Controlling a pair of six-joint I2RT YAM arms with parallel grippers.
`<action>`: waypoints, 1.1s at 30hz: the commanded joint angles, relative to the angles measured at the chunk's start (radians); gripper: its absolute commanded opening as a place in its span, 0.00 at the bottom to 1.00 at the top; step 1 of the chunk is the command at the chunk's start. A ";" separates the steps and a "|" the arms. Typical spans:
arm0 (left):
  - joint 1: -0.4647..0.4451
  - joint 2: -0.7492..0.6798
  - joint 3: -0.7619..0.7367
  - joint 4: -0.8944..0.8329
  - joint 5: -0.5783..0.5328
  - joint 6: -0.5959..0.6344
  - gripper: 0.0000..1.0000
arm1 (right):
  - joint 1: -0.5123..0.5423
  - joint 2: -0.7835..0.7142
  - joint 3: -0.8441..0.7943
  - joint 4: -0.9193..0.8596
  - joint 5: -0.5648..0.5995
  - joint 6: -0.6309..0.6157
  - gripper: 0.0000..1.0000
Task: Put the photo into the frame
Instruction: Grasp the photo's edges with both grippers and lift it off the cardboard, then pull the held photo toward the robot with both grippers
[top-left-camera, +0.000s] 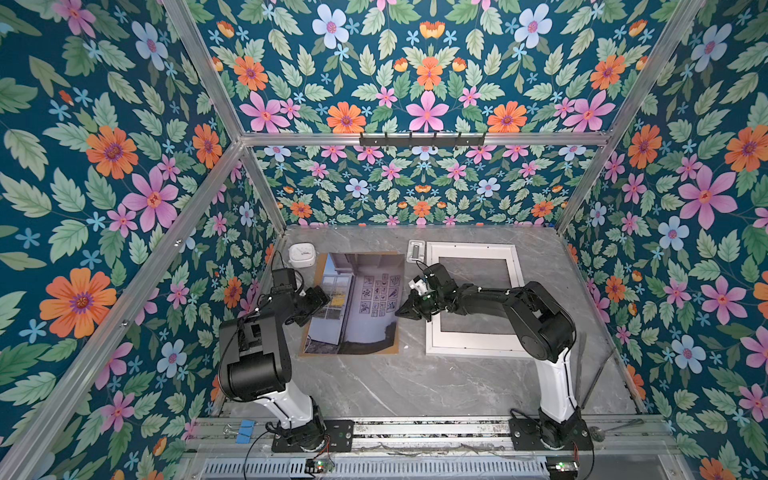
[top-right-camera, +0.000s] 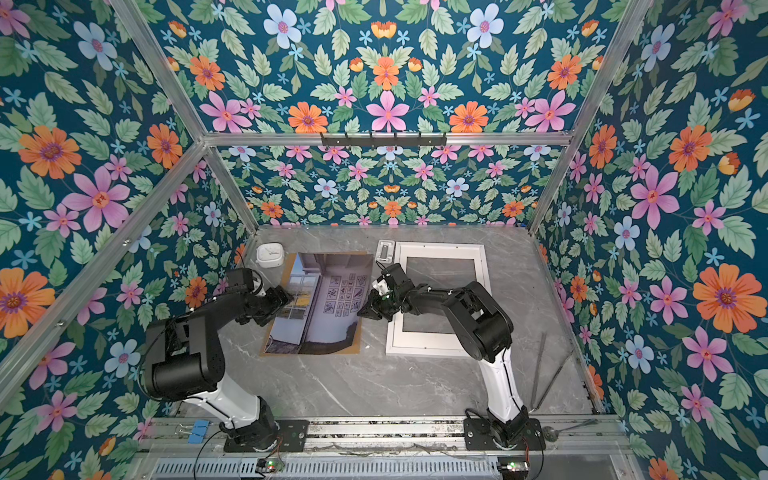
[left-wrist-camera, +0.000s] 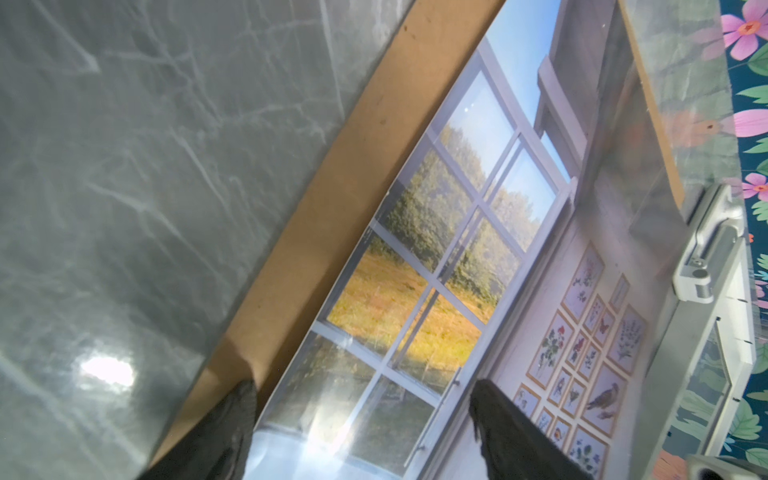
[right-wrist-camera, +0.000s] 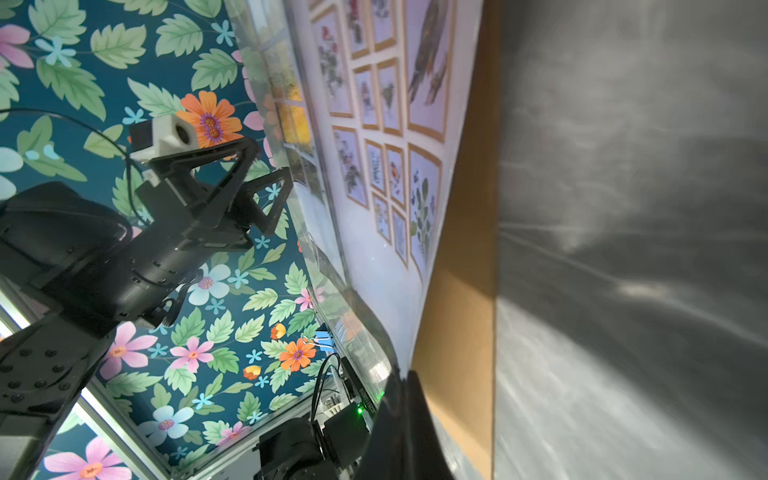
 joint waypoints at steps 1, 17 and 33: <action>-0.001 -0.017 0.010 -0.044 0.029 0.006 0.84 | 0.001 -0.036 0.011 -0.097 0.023 -0.077 0.00; -0.051 -0.076 -0.015 -0.087 0.108 0.006 0.84 | -0.040 -0.319 -0.110 -0.421 0.033 -0.297 0.00; -0.345 -0.100 -0.067 0.000 0.107 -0.122 0.81 | -0.285 -0.604 -0.344 -0.656 0.049 -0.500 0.00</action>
